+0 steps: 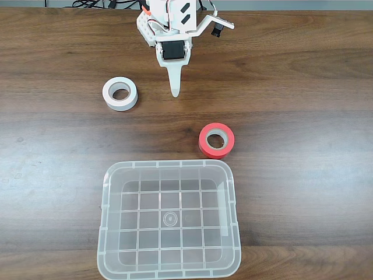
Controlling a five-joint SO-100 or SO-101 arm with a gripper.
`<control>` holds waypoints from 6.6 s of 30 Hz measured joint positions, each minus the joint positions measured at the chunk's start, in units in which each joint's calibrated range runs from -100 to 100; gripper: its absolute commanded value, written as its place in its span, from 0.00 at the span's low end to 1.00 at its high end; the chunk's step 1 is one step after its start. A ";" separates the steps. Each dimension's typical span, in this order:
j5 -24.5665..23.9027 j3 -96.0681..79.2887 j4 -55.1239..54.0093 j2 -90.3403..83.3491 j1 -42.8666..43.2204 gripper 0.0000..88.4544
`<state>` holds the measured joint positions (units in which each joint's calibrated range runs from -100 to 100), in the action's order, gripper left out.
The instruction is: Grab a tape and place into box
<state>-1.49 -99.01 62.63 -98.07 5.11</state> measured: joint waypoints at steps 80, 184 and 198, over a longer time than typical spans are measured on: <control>2.30 37.64 5.17 42.28 -32.08 0.01; 5.84 101.71 12.12 82.21 -9.99 0.06; 4.38 142.24 12.12 121.98 -4.88 0.06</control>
<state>2.90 43.23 74.75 23.90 0.23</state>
